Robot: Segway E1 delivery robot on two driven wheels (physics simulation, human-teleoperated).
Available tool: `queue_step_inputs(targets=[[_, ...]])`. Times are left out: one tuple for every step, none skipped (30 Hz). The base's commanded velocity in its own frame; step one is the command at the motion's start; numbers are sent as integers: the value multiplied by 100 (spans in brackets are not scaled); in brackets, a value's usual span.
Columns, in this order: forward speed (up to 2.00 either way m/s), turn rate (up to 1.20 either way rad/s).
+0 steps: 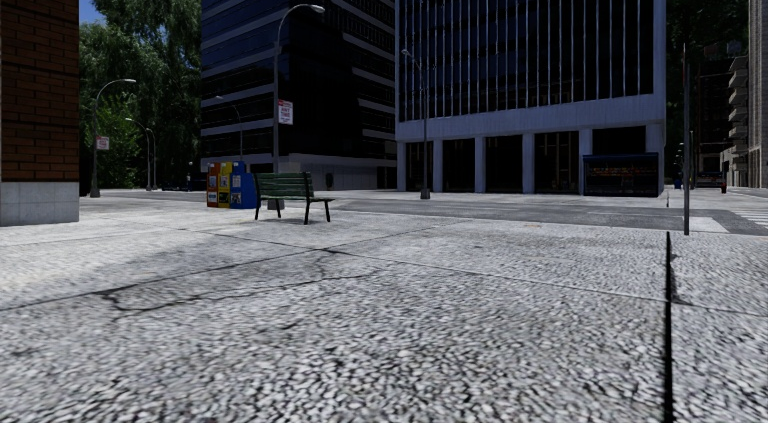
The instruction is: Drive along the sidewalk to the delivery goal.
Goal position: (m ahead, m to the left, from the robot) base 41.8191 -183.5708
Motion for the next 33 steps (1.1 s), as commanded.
queue_step_inputs(targets=[[0, 0], [0, 0], [0, 0], [0, 0], [0, 0], [0, 0], [0, 0], [0, 0], [0, 0], [0, 0], [0, 0], [0, 0], [0, 0], [0, 0], [0, 0], [0, 0], [0, 0], [0, 0], [0, 0], [0, 0], [0, 0], [0, 0], [0, 0], [0, 0], [0, 0], [0, 0], [0, 0], [0, 0], [0, 0], [0, 0], [200, 0], [200, 0], [200, 0]])
